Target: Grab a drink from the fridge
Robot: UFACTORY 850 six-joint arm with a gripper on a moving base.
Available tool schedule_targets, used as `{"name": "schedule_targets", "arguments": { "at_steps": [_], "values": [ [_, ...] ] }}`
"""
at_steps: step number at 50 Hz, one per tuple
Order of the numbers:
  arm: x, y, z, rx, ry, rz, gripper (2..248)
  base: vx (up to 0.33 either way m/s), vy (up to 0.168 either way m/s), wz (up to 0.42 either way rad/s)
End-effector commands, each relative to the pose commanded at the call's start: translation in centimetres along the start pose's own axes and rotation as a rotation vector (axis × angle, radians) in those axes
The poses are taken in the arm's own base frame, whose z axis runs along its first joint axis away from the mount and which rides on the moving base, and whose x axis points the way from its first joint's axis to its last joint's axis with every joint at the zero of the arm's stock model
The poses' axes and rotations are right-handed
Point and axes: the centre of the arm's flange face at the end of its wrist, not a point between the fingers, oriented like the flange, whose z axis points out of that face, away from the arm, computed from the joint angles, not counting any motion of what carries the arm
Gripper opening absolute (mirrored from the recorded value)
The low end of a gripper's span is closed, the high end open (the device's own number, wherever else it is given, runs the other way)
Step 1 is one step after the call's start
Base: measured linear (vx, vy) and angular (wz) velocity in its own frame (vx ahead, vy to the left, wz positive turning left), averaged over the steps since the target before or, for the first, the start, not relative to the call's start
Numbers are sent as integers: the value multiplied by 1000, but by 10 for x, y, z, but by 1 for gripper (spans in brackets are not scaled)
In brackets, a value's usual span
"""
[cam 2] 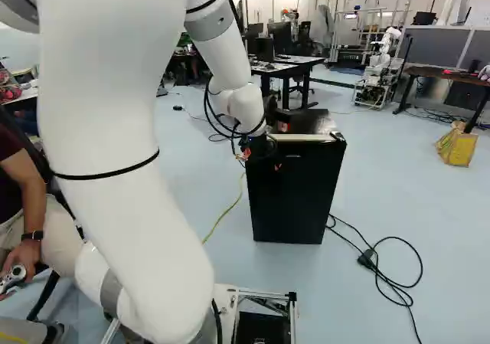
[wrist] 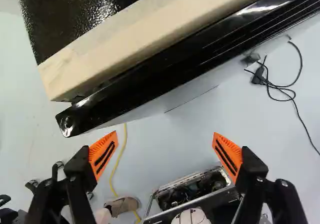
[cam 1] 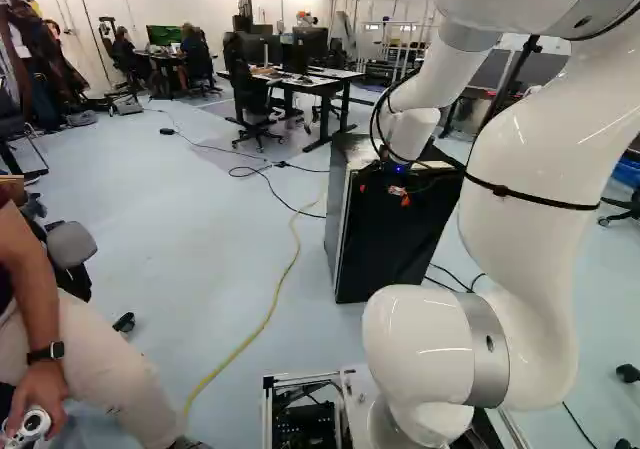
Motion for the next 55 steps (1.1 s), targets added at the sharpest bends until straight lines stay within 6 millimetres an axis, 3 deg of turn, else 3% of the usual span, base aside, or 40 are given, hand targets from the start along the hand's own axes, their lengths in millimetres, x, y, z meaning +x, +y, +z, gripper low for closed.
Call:
{"name": "schedule_targets", "arguments": {
  "at_steps": [55],
  "values": [
    [11, -1, -1, 5, 120, 0, 247, 0, 0, 0]
  ]
}}
